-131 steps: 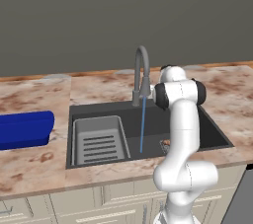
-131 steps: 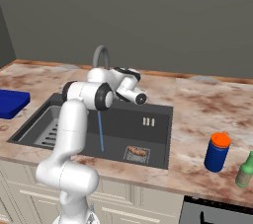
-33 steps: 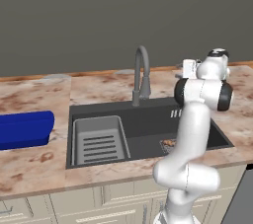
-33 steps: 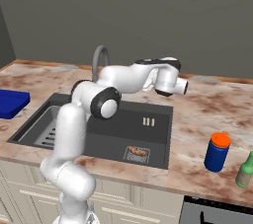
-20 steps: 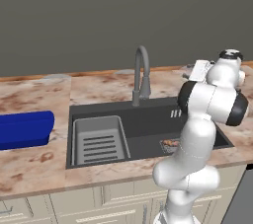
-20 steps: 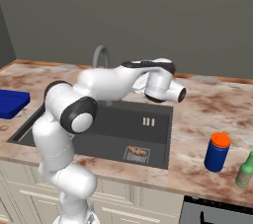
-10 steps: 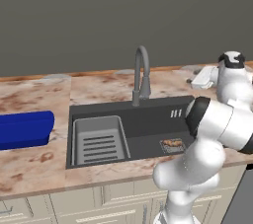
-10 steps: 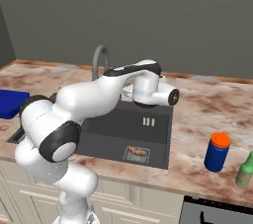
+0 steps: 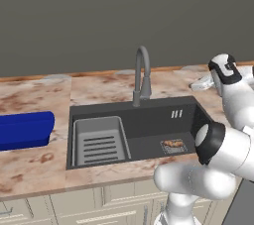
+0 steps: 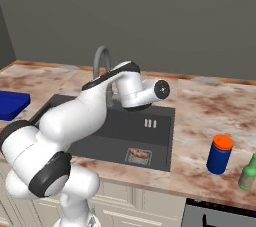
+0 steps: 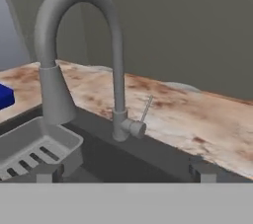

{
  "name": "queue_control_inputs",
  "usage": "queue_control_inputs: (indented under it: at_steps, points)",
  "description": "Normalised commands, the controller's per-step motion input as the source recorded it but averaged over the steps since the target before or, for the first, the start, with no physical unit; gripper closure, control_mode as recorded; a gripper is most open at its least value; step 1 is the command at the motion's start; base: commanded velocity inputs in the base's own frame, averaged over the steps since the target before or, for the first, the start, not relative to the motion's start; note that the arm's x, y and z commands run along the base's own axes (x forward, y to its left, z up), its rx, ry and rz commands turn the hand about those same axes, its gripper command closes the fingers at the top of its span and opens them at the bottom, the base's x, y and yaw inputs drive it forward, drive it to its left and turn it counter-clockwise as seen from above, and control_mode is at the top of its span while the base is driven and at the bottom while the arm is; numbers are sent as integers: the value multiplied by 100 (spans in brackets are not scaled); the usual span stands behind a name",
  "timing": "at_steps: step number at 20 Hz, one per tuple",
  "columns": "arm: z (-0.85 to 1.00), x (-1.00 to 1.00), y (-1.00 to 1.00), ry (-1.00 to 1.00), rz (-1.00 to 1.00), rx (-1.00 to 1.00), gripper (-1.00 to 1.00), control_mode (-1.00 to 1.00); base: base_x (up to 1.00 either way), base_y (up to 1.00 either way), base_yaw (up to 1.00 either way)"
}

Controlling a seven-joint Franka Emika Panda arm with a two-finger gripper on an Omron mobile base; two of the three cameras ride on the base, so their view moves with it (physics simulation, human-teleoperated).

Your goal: Pick up all produce items and place them in the sink. Turn on the sink faucet to wash them. Then turn the sink off and put them in the tray.

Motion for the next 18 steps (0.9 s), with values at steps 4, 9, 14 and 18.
queue_control_inputs:
  at_steps: [4,9,14,18]
  points:
    - [-8,-26,0,28,-12,-6,-100,-100,0,0,0]
    - [-26,-18,0,25,-9,-8,-100,-100,0,0,0]
    - [-41,-11,0,10,-3,-6,-100,-100,0,0,0]
    - [-39,-6,0,8,0,-7,-100,-100,0,0,0]
